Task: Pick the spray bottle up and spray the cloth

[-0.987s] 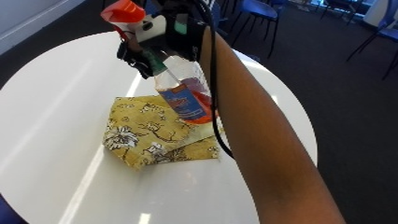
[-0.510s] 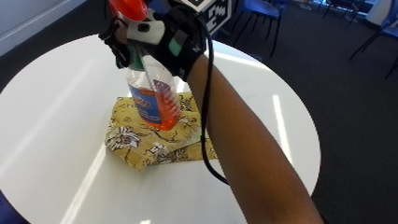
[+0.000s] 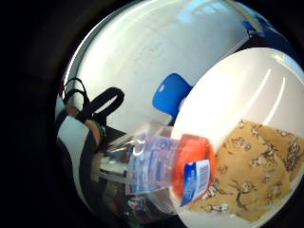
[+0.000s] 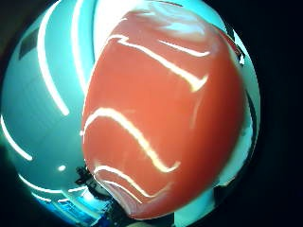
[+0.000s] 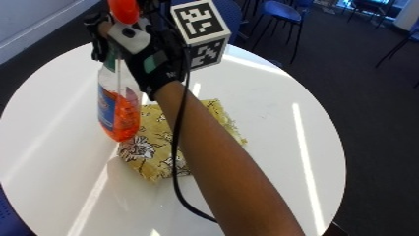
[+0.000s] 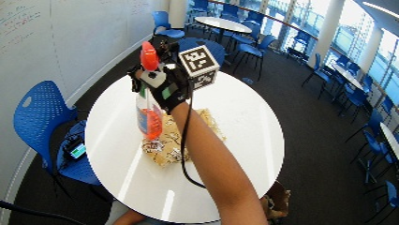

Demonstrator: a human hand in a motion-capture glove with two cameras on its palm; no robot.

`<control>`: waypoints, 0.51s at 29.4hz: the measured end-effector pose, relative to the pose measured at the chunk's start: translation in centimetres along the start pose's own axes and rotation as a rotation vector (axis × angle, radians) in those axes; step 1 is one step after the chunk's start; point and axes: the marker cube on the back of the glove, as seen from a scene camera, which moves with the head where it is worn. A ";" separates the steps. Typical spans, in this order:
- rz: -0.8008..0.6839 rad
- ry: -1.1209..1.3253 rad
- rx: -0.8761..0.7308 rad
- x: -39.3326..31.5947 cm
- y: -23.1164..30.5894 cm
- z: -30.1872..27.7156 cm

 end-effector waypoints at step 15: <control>0.096 -0.062 0.079 4.5 -1.0 8.0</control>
